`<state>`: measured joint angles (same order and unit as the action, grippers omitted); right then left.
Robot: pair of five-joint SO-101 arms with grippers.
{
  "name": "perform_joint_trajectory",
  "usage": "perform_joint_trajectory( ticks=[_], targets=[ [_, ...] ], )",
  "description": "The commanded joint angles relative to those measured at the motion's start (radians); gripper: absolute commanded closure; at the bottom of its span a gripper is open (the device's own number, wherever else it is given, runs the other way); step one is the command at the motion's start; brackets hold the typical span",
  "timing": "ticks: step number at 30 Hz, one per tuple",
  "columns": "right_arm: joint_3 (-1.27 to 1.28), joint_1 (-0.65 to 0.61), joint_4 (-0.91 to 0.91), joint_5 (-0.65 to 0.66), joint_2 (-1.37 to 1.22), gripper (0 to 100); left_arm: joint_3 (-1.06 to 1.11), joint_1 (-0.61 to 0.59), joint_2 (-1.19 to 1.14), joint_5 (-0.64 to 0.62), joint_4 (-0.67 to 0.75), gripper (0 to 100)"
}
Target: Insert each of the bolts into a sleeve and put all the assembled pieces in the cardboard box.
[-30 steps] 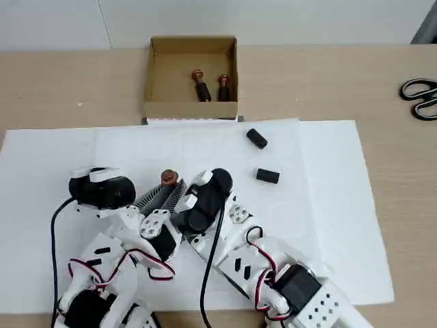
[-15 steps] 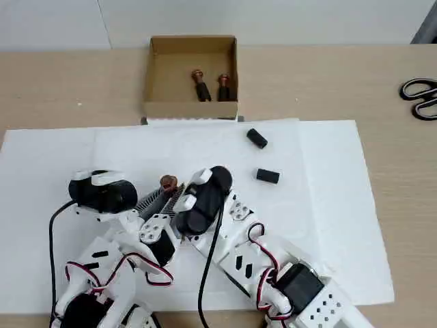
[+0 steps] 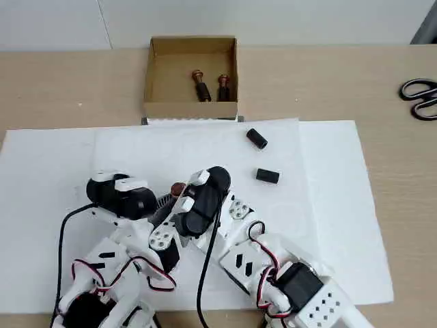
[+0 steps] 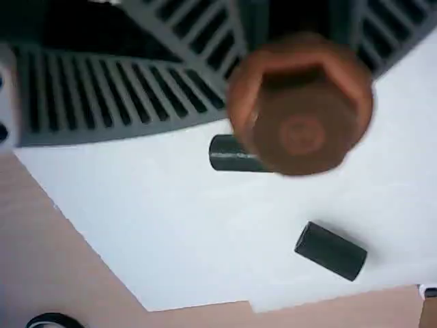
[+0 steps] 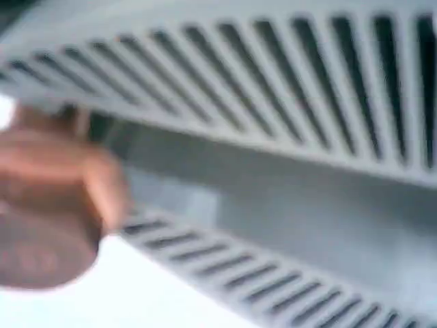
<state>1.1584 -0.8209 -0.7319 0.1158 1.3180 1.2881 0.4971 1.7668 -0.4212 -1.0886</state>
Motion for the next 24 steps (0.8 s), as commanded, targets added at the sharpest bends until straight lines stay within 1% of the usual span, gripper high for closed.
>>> perform_joint_trajectory(
  ticks=[1,5,11,14,20,24],
  targets=[
    [-0.132,0.047,0.062,0.008,0.012,99.6,0.035,0.002,-0.012,0.014,-0.048,99],
    [-0.132,0.047,0.061,0.008,0.012,99.6,0.031,-0.005,-0.012,0.015,-0.043,99],
    [-0.132,0.047,0.058,0.008,0.012,99.6,-0.008,-0.091,-0.011,0.012,-0.04,99],
    [-0.13,0.047,0.059,0.008,0.007,99.6,-0.012,-0.104,-0.009,0.011,-0.04,99],
    [-0.127,0.047,0.061,0.006,0.007,99.6,-0.012,-0.103,-0.011,0.011,-0.046,87],
    [-0.126,0.047,0.054,0.006,0.007,99.6,-0.012,-0.103,-0.011,0.011,-0.046,87]
  ],
)
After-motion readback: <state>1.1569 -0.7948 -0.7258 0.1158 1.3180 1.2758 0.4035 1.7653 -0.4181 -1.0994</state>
